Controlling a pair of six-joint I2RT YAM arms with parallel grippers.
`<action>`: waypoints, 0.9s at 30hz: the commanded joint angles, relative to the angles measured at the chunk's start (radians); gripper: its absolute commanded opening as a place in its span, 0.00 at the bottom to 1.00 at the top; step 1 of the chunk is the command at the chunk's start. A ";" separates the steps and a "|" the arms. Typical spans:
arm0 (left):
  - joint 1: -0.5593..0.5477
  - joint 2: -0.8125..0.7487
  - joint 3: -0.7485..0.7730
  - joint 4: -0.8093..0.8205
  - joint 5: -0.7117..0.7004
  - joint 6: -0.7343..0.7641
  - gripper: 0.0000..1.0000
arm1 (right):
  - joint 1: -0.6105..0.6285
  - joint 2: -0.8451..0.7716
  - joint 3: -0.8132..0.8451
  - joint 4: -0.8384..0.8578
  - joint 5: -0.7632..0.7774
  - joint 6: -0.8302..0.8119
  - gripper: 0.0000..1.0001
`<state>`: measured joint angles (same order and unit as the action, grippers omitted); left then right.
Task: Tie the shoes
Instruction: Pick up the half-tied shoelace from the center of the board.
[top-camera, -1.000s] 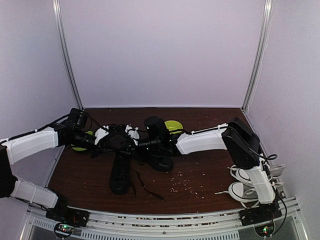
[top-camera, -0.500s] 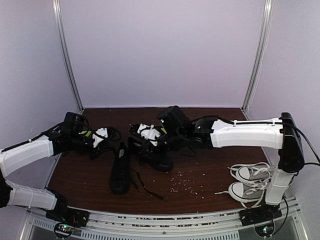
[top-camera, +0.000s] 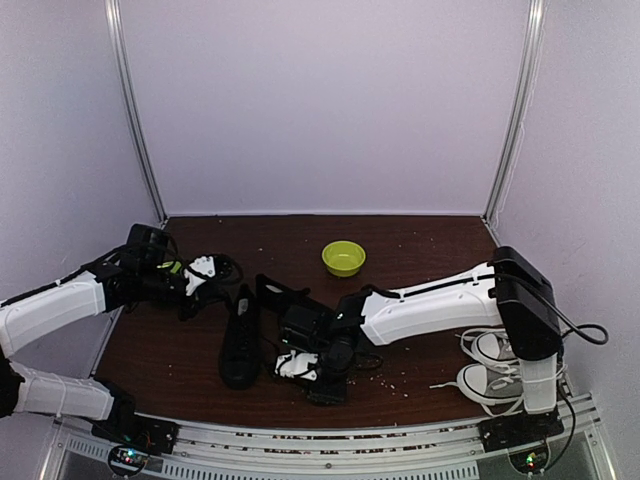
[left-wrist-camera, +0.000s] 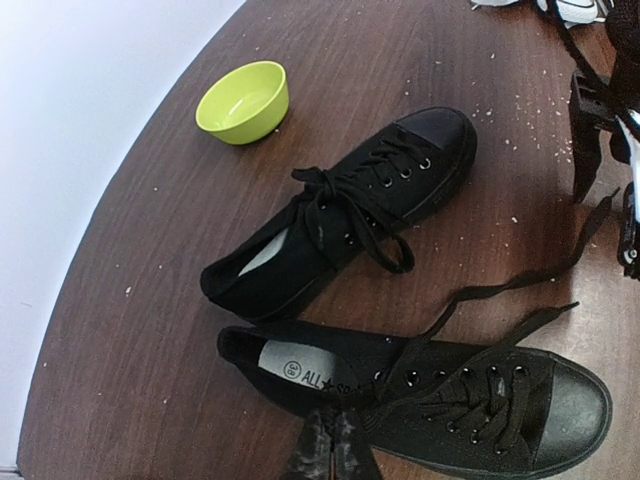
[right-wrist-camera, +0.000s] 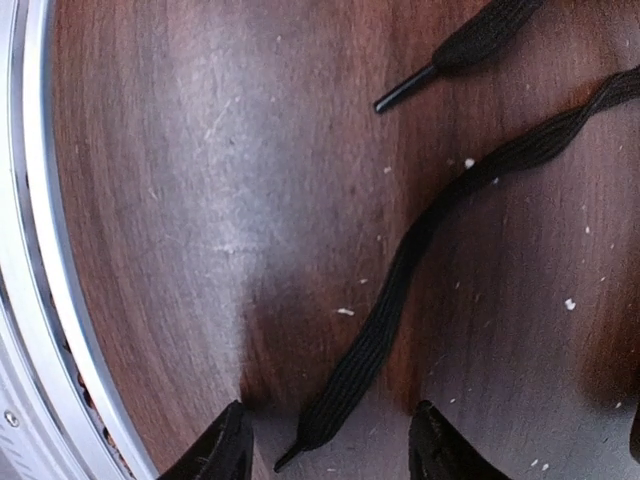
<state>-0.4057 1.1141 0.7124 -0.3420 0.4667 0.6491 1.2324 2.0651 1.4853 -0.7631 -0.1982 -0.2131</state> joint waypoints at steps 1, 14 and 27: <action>-0.005 -0.021 0.019 0.020 0.002 0.010 0.00 | 0.001 0.059 0.069 -0.066 0.037 -0.011 0.52; -0.006 -0.020 0.018 0.020 0.004 0.015 0.00 | -0.173 -0.053 0.148 0.029 -0.181 0.077 0.00; -0.006 -0.044 0.015 -0.002 0.082 0.036 0.00 | -0.306 0.255 0.679 0.674 -0.332 0.771 0.00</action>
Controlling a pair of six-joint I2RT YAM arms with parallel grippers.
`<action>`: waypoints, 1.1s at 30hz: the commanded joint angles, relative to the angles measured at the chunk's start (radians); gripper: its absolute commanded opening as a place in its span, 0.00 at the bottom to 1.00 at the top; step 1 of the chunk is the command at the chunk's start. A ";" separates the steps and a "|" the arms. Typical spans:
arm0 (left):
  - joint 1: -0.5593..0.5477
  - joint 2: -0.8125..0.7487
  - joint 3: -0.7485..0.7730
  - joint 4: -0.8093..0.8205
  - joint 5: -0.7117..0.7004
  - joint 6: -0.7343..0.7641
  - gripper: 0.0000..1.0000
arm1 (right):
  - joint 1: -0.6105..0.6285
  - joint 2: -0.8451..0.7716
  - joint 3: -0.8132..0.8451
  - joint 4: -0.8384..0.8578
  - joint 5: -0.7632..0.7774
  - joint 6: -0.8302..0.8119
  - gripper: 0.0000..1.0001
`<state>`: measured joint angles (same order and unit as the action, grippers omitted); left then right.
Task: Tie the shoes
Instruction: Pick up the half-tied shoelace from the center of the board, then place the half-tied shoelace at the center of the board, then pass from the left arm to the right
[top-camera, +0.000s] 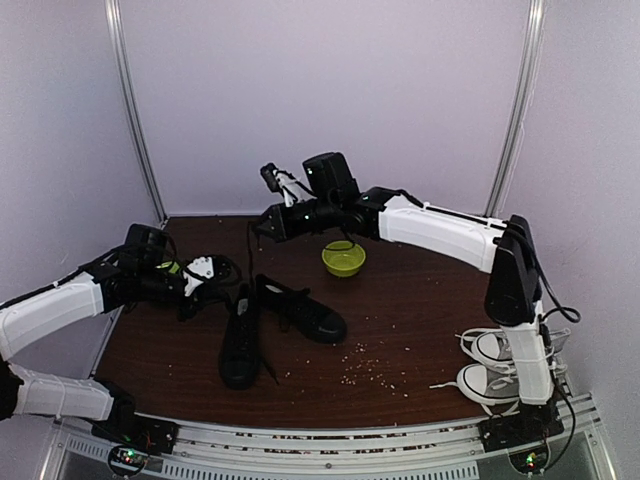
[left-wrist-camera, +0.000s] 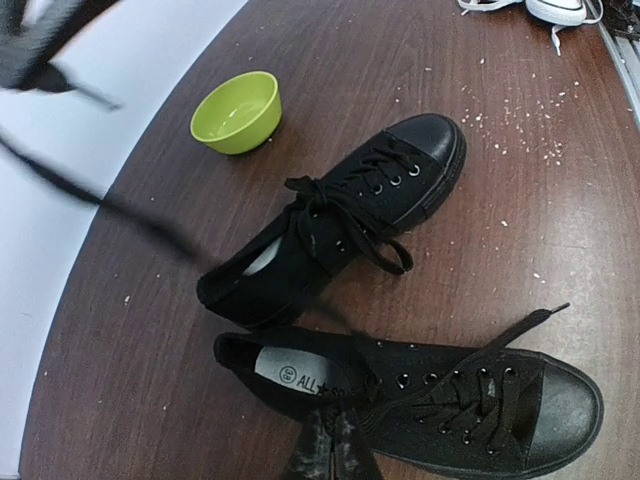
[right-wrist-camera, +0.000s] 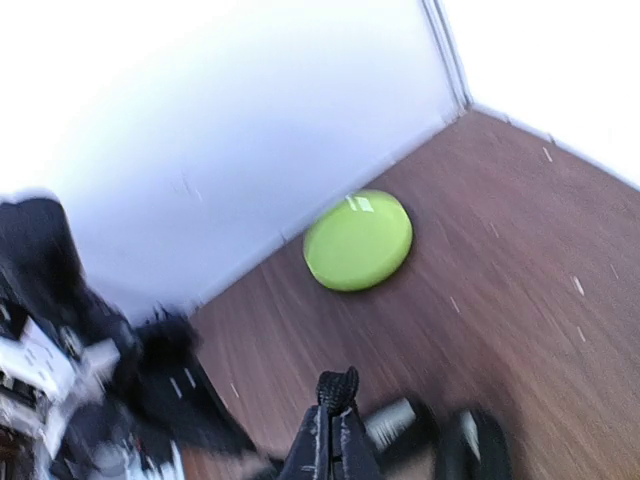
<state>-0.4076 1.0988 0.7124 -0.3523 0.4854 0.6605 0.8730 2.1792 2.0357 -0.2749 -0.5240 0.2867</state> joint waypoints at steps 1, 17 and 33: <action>-0.005 -0.034 0.015 0.008 0.072 0.029 0.00 | 0.066 0.174 0.176 0.189 -0.004 0.290 0.00; -0.004 -0.047 0.019 -0.019 0.122 0.047 0.00 | 0.156 0.311 0.350 0.123 0.008 0.300 0.31; -0.004 -0.045 -0.004 0.050 0.019 0.019 0.00 | 0.112 -0.049 -0.342 0.282 -0.195 -0.435 0.34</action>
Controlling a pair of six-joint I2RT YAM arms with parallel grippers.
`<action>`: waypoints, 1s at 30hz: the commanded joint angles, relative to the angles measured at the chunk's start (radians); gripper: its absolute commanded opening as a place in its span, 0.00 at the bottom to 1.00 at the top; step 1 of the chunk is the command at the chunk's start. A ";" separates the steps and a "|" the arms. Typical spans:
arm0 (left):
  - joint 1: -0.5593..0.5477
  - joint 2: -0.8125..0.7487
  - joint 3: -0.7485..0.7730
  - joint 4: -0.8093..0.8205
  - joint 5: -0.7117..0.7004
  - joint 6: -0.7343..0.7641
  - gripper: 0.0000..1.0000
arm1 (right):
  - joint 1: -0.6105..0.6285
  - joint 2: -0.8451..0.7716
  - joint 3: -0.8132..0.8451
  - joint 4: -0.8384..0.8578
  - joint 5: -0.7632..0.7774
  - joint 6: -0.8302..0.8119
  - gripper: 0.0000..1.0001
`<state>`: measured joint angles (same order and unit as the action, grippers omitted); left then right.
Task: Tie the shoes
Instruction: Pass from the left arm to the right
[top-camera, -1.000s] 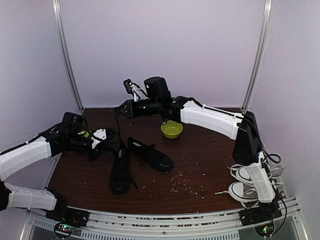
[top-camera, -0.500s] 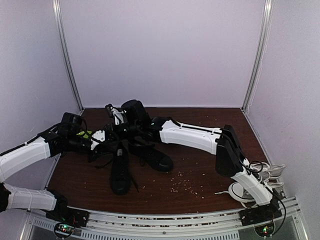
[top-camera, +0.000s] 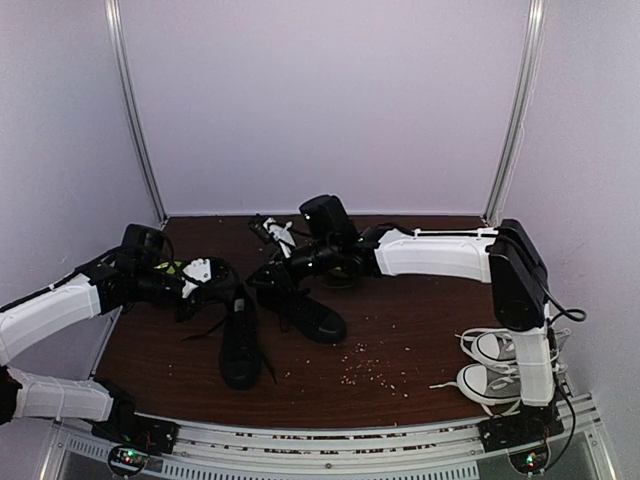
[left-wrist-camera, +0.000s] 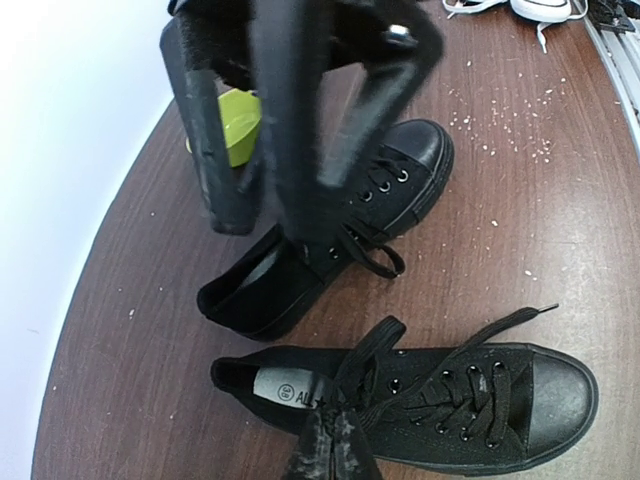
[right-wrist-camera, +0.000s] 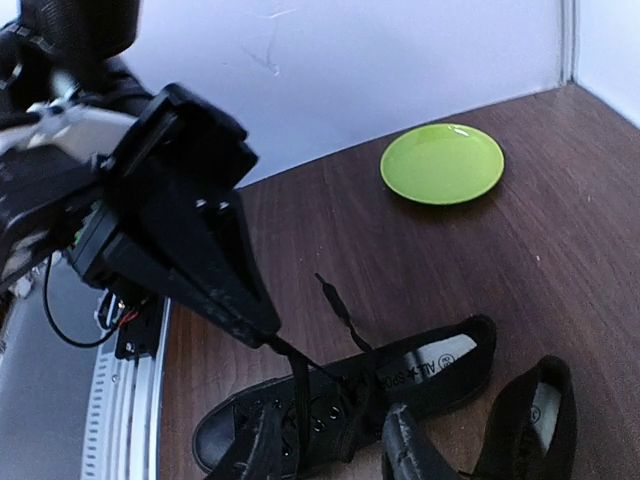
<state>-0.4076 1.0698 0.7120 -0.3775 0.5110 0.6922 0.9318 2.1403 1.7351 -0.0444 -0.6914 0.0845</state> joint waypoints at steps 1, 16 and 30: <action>-0.005 -0.016 -0.004 0.075 -0.007 -0.014 0.00 | 0.060 0.010 -0.029 0.054 -0.014 -0.236 0.34; -0.005 -0.006 -0.008 0.081 0.011 -0.026 0.00 | 0.096 0.149 0.066 0.168 0.051 -0.196 0.28; -0.005 -0.004 -0.005 0.083 0.033 -0.033 0.00 | 0.096 0.173 0.106 0.156 0.030 -0.222 0.00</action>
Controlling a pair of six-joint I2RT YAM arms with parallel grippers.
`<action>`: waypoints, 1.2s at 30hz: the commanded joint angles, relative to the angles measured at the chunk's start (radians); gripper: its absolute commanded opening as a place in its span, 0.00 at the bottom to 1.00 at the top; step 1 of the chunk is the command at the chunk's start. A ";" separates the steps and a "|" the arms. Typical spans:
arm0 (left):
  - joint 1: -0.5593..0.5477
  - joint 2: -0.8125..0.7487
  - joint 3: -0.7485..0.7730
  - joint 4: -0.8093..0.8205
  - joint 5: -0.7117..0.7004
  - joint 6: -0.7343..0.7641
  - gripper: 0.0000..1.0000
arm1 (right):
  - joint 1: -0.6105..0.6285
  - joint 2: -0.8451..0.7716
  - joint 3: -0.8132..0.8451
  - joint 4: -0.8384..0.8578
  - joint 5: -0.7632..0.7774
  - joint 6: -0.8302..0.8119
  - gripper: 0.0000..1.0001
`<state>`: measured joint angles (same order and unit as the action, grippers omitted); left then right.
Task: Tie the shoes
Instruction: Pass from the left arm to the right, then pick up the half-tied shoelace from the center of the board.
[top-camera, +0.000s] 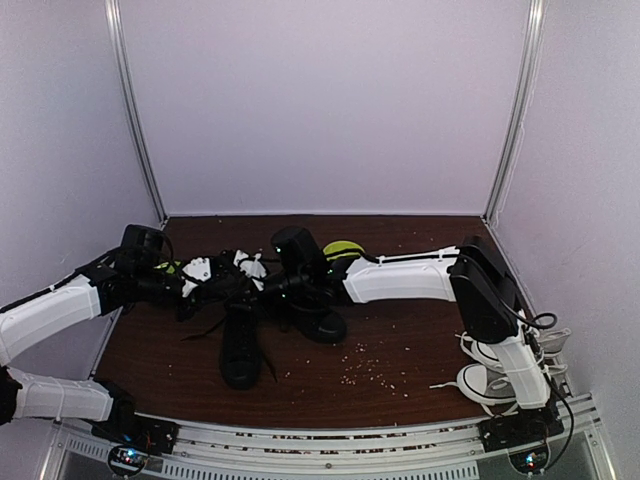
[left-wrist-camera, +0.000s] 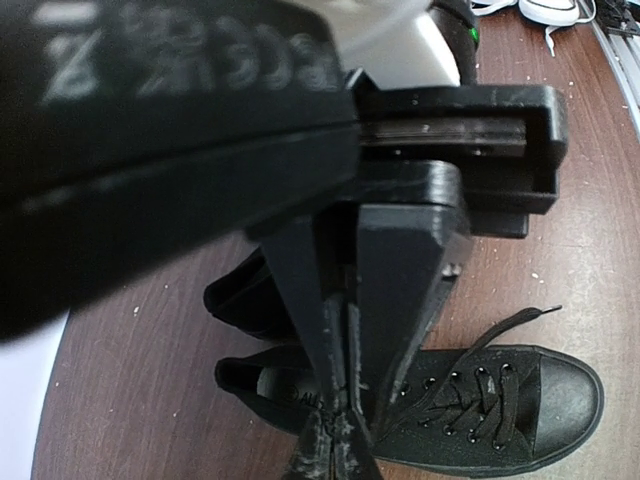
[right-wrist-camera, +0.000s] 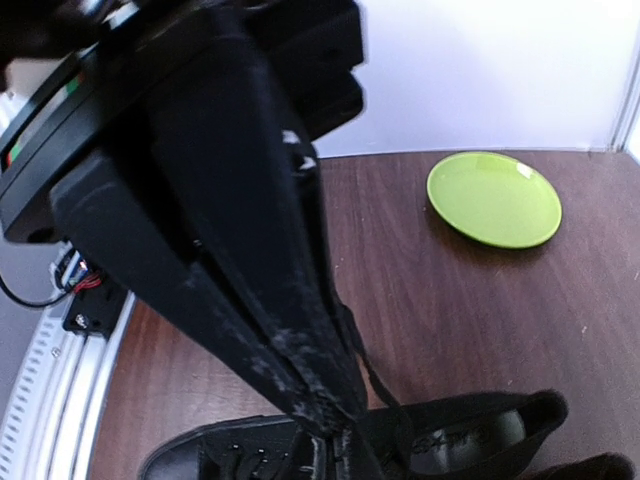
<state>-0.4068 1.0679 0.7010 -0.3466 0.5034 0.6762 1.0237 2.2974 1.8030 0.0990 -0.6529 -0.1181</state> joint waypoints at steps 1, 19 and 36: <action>-0.006 -0.002 0.006 0.053 0.041 -0.019 0.00 | 0.005 0.014 0.036 0.008 -0.011 -0.023 0.00; 0.058 0.043 0.152 -0.212 -0.240 -0.149 0.92 | 0.005 0.000 0.013 -0.003 -0.021 -0.045 0.00; 0.116 0.564 0.260 -0.463 -0.399 0.045 0.75 | 0.013 -0.015 -0.011 -0.039 -0.040 -0.073 0.00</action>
<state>-0.2977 1.5970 0.9813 -0.8433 0.1654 0.7063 1.0286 2.2978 1.8034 0.0490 -0.6773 -0.1783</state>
